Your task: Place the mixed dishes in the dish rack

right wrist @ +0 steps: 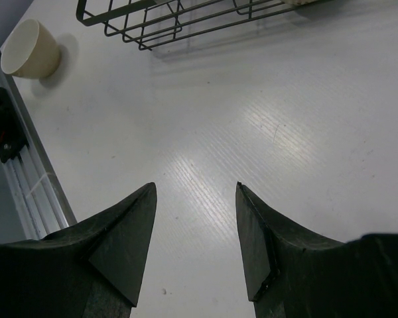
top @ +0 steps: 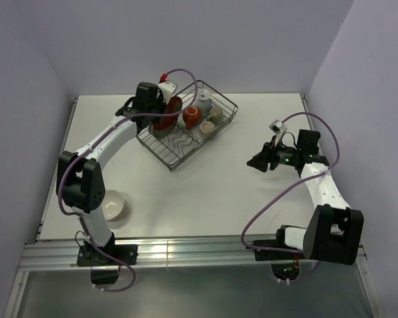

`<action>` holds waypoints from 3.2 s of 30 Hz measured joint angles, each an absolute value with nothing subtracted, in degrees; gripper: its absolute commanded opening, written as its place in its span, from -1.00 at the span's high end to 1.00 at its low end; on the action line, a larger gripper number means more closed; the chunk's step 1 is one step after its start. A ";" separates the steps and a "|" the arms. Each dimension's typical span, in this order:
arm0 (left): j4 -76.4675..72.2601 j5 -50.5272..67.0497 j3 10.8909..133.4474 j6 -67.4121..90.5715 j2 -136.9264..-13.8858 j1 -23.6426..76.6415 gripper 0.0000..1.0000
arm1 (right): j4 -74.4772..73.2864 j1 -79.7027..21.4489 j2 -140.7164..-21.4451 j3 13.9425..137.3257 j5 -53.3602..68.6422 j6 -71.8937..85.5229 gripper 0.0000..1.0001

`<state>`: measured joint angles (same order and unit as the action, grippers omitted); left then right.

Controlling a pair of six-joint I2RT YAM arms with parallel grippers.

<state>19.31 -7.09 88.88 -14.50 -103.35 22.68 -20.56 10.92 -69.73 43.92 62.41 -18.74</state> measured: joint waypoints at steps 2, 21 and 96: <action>18.31 -6.61 87.94 -14.87 -103.35 22.68 1.00 | -20.56 10.92 -69.76 43.92 62.41 -18.85 -0.17; 10.04 -7.49 77.14 -16.86 -103.35 23.20 0.82 | -20.56 10.92 -70.85 43.92 62.37 -18.90 -0.17; 39.35 -17.54 54.68 34.22 -16.45 21.45 -0.98 | -27.16 -66.02 -129.54 108.92 13.13 32.73 -0.38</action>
<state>39.35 -17.54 54.68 34.22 -16.45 21.45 -27.16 -66.02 -129.54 108.92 13.13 32.73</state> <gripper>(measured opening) 0.992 0.696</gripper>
